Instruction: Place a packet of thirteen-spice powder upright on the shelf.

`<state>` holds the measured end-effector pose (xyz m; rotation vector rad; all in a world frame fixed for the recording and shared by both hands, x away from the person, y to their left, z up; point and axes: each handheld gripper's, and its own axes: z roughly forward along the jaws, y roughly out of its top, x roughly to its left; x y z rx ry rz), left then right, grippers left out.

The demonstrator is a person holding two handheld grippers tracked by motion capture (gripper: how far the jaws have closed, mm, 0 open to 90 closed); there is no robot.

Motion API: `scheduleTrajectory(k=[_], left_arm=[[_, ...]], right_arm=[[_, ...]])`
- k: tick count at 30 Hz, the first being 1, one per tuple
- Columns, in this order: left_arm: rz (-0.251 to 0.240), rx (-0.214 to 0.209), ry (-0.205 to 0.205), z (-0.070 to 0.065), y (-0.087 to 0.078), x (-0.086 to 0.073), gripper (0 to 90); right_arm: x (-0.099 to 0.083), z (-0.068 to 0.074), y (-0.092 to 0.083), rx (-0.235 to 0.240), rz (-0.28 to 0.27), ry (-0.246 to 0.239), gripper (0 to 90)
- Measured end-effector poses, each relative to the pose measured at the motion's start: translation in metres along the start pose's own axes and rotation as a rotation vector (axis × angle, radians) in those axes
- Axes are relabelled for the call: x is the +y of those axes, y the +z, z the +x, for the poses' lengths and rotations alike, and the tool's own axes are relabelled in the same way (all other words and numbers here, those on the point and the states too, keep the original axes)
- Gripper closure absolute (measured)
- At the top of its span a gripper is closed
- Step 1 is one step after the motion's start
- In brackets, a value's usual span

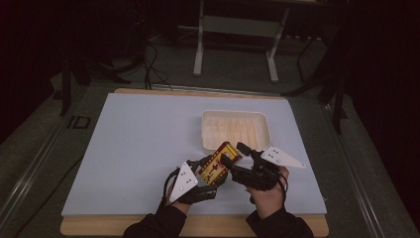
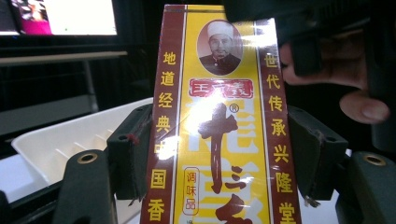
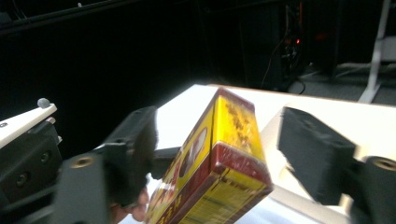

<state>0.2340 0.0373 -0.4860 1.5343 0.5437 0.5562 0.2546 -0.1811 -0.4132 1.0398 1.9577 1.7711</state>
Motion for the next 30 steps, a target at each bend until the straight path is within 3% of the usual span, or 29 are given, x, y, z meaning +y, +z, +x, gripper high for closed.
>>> scheduleTrajectory(k=[2, 3, 7, 8, 12, 14, 15, 19, 25, 30], left_arm=[[-0.001, 0.002, 0.004, 0.0, 0.0, 0.0, 33.3], [-0.005, 0.005, 0.008, -0.001, -0.001, 0.0, 33.3], [-0.012, 0.014, 0.015, -0.002, -0.001, -0.001, 33.3], [-0.017, 0.02, 0.013, -0.003, -0.001, -0.001, 33.2], [-0.039, 0.051, 0.018, -0.004, -0.003, -0.001, 33.1], [-0.041, 0.061, 0.016, -0.004, -0.003, -0.001, 33.0], [-0.038, 0.059, 0.008, -0.004, -0.003, -0.002, 33.0], [-0.016, 0.048, -0.042, -0.002, -0.001, -0.004, 32.9], [-0.005, 0.053, -0.064, -0.001, -0.001, -0.001, 32.1], [0.018, 0.069, -0.089, 0.001, -0.001, 0.003, 20.6]], right_arm=[[-0.002, 0.0, 0.001, 0.002, 0.001, 0.017, 30.1], [-0.004, 0.001, 0.003, 0.01, 0.002, 0.041, 34.9], [-0.004, 0.003, 0.005, 0.016, -0.003, 0.058, 36.2], [-0.003, 0.005, 0.005, 0.02, 0.0, 0.082, 43.1], [-0.001, 0.006, 0.006, 0.022, 0.006, 0.111, 50.0], [0.0, 0.004, 0.006, 0.019, 0.013, 0.144, 58.0], [0.001, 0.003, 0.007, 0.017, 0.015, 0.161, 62.5], [0.004, 0.004, 0.009, 0.018, 0.041, 0.199, 66.6], [0.009, 0.009, 0.012, 0.013, 0.055, 0.165, 67.6], [0.014, 0.014, 0.014, 0.02, 0.059, 0.132, 67.6]])
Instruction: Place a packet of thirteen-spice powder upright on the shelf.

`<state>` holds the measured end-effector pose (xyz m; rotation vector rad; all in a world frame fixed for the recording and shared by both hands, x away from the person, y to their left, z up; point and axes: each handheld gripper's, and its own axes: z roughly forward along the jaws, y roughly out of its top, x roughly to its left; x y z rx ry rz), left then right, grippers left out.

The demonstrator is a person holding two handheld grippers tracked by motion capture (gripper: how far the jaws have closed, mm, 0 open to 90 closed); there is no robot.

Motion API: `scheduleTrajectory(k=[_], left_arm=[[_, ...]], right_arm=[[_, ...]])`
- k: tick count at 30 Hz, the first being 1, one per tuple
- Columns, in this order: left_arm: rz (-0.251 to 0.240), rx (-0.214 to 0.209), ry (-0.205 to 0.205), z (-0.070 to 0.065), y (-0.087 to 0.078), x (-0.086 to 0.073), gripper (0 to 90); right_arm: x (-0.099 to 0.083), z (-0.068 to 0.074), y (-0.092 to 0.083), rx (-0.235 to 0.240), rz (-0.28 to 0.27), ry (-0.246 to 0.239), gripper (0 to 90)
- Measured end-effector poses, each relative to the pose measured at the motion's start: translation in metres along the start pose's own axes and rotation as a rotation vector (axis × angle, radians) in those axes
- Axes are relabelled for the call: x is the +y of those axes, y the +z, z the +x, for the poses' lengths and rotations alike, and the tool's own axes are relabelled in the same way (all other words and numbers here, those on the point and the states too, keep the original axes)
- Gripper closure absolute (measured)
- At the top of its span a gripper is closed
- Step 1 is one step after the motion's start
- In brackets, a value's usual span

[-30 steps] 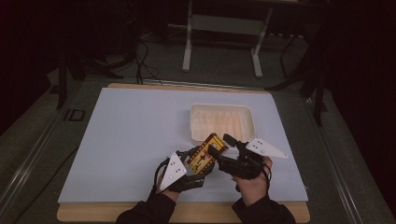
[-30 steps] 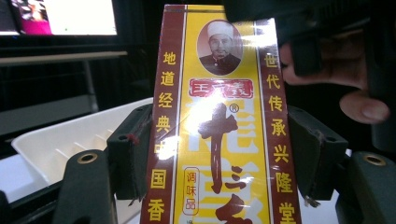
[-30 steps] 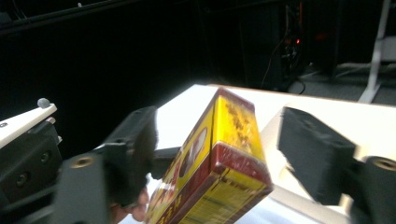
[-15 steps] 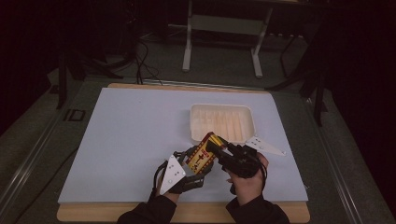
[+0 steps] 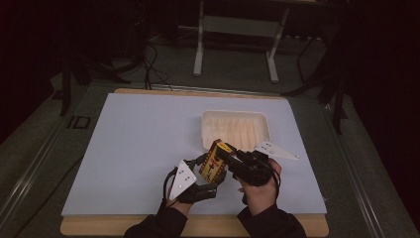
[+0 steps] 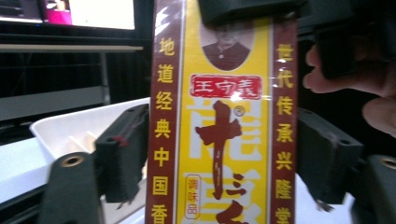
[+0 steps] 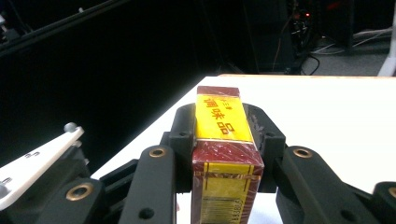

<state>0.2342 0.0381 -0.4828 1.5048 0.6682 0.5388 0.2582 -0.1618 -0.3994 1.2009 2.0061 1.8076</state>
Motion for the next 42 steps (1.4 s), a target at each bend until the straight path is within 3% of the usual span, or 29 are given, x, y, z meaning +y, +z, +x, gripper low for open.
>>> scheduleTrajectory(k=[2, 3, 12, 17, 26, 32, 33, 42], left_arm=[[0.015, 0.021, -0.015, 0.002, 0.0, 0.001, 20.6], [0.033, 0.039, -0.019, 0.003, 0.0, 0.003, 13.9], [0.059, 0.043, -0.015, 0.006, -0.004, 0.003, 8.0], [0.062, 0.067, -0.007, 0.011, -0.011, 0.006, 8.0], [0.077, 0.099, -0.016, 0.02, -0.029, 0.003, 8.2], [0.086, 0.125, -0.021, 0.028, -0.039, -0.003, 8.4], [0.087, 0.13, -0.025, 0.03, -0.04, -0.005, 8.4], [0.079, 0.125, 0.007, 0.029, -0.037, -0.011, 8.4]], right_arm=[[0.001, 0.001, 0.001, 0.003, 0.002, -0.008, 67.7], [0.004, 0.005, 0.001, 0.001, -0.001, -0.035, 67.7], [0.013, 0.008, 0.0, -0.034, -0.024, -0.093, 67.6], [0.021, 0.004, 0.0, -0.091, -0.045, -0.152, 67.7], [0.04, -0.011, -0.002, -0.207, -0.104, -0.187, 67.6], [0.049, -0.019, -0.002, -0.244, -0.129, -0.19, 67.6], [0.056, -0.025, -0.003, -0.285, -0.154, -0.193, 67.6], [0.07, -0.042, 0.005, -0.393, -0.2, -0.189, 67.6]])
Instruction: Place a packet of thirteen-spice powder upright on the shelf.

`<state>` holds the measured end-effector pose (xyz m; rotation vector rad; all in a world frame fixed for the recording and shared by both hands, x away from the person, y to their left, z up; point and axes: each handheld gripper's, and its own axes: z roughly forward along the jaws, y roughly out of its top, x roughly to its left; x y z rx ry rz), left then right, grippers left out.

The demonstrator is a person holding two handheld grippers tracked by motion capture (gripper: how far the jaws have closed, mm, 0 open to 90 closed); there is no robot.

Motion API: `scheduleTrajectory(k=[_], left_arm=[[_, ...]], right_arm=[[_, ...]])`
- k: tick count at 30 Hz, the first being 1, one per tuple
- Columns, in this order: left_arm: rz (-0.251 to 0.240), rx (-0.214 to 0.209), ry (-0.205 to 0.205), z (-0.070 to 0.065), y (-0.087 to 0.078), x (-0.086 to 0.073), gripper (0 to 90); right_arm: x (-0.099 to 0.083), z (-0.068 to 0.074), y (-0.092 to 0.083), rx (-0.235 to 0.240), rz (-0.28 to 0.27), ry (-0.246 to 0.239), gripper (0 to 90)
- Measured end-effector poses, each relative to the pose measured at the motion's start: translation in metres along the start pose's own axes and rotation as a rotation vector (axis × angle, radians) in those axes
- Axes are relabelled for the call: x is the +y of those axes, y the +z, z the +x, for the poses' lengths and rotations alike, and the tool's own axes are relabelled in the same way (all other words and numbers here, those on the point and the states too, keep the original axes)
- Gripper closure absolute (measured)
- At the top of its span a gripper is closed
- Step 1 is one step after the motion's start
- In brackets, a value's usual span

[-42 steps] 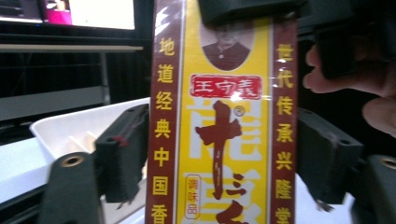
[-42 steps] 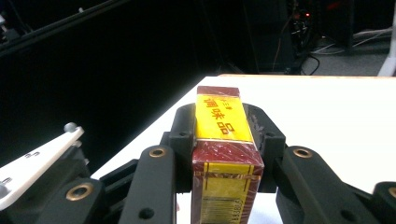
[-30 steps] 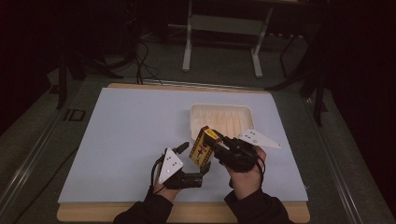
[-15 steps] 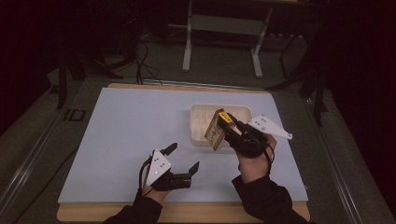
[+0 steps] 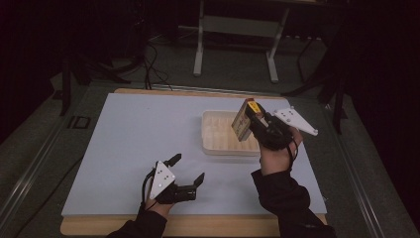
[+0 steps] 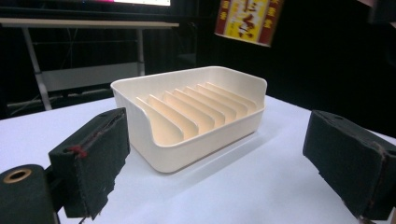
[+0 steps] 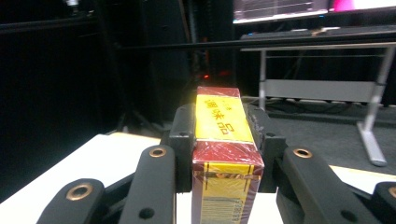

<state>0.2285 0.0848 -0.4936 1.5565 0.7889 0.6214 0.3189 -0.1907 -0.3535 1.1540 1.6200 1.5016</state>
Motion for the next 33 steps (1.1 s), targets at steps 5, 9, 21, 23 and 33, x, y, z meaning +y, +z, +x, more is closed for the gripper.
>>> scheduleTrajectory(k=[5, 9, 21, 23, 33], left_arm=[[-0.001, -0.006, 0.013, -0.002, 0.002, -0.001, 8.4], [-0.009, -0.003, 0.01, -0.002, 0.002, -0.002, 8.4], [-0.006, 0.011, 0.014, -0.001, 0.002, -0.003, 8.5], [-0.005, 0.007, 0.007, -0.001, 0.002, -0.003, 8.4], [0.016, -0.011, -0.014, -0.002, 0.002, -0.004, 7.8]], right_arm=[[-0.004, -0.006, 0.016, -0.075, -0.005, -0.022, 67.6], [-0.009, -0.01, 0.028, -0.132, -0.009, -0.037, 67.7], [-0.03, -0.012, 0.056, -0.208, -0.01, -0.011, 67.7], [-0.034, -0.012, 0.06, -0.21, -0.005, 0.002, 67.6], [-0.053, -0.013, 0.075, -0.244, 0.01, 0.023, 67.7]])
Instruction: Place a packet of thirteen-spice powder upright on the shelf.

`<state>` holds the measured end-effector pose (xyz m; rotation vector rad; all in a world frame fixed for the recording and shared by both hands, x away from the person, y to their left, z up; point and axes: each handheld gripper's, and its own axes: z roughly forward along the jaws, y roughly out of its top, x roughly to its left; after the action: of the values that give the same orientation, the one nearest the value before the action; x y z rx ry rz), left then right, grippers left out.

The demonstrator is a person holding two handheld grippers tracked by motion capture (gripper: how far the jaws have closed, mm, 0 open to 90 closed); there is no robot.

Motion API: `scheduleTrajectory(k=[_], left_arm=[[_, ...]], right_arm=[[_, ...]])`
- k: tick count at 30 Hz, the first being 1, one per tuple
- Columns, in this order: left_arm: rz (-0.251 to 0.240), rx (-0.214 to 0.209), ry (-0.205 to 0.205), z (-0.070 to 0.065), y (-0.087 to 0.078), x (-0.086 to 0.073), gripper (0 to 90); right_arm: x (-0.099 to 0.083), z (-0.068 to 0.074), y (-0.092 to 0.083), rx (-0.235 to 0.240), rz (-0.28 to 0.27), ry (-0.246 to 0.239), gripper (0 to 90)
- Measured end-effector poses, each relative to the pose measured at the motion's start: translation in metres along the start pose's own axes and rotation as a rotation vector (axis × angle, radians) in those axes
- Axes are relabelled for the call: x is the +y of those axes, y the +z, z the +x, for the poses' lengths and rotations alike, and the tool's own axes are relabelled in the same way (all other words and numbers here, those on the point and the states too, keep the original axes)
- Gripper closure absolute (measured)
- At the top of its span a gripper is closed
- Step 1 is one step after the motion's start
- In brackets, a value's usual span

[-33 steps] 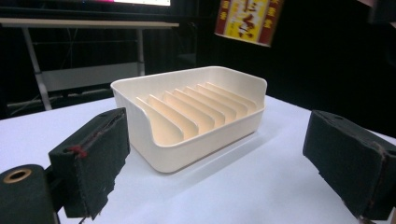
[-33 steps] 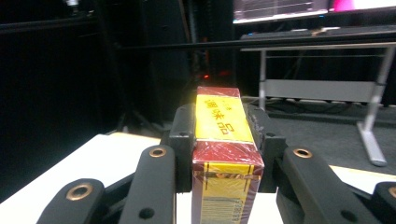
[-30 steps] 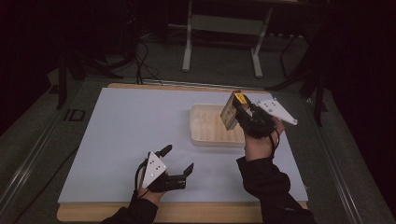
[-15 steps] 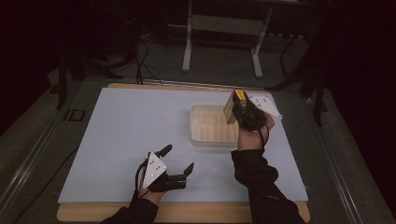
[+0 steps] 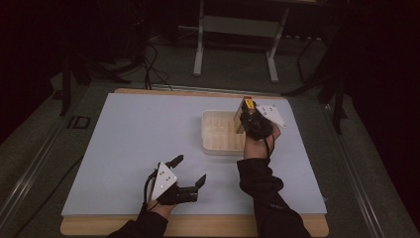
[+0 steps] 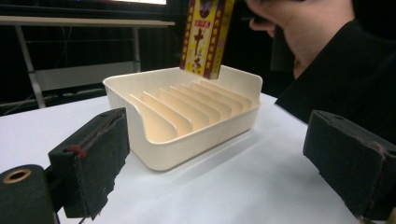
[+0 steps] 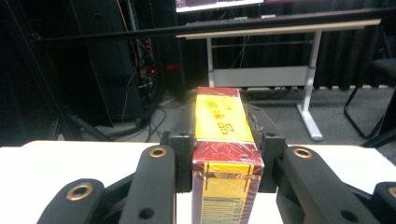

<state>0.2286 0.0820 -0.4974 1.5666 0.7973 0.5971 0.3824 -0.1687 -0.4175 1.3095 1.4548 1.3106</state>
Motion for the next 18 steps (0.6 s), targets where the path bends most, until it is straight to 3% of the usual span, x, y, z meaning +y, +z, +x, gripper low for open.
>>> scheduleTrajectory(k=[5, 18], left_arm=[[0.027, -0.005, -0.03, 0.001, 0.001, 0.0, 3.1], [0.025, 0.005, -0.023, 0.001, 0.0, 0.001, 2.8]], right_arm=[[-0.008, -0.001, 0.004, -0.005, 0.013, 0.02, 67.6], [-0.025, -0.007, 0.011, -0.024, 0.043, 0.044, 67.6]])
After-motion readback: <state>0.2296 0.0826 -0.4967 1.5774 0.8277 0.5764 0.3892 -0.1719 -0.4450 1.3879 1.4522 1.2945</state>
